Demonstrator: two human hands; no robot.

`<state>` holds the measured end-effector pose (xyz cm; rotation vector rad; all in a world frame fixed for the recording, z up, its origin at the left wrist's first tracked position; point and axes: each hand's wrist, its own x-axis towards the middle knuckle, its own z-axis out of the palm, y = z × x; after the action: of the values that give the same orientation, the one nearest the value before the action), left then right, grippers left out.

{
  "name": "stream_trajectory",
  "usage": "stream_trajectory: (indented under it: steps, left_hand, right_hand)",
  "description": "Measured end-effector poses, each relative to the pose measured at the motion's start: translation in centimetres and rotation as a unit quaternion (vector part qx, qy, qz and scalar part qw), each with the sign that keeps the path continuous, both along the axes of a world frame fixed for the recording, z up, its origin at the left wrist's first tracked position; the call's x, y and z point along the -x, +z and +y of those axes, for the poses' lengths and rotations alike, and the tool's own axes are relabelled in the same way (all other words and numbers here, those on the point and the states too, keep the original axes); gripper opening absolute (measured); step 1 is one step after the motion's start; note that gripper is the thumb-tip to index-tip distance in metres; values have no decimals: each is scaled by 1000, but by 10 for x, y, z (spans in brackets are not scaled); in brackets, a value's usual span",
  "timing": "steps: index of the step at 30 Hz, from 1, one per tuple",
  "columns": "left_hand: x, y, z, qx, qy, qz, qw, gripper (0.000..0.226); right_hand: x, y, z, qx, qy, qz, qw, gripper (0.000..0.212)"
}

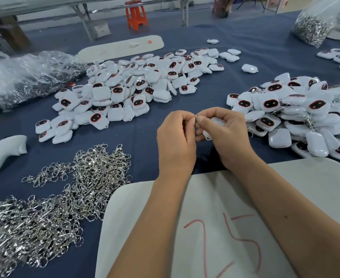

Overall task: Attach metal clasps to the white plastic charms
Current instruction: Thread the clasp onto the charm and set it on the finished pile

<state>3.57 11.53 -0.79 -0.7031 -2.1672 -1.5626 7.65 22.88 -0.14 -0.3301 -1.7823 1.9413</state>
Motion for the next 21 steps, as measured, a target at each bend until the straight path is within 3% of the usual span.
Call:
stream_trajectory:
  steps: [4,8,14,17,21]
  left_hand:
    - [0,1,1,-22,-1,-33,999,10]
    - [12,3,-12,38,-26,-20,999,12]
    - [18,-1,-26,153,-50,8,987,14]
    - [18,0,-24,169,-66,12,983,14]
    - [16,0,-23,177,-89,19,980,14]
  right_hand:
    - [0,-1,2,7,9,-3,1000,13]
    - [2,-1,0,-30,19,-21,999,4]
    - [6,-6,5,-12,-19,-54,998,36]
    - [5,-5,5,-5,-47,-36,998,31]
    - [5,-4,7,-70,-101,-11,992,20]
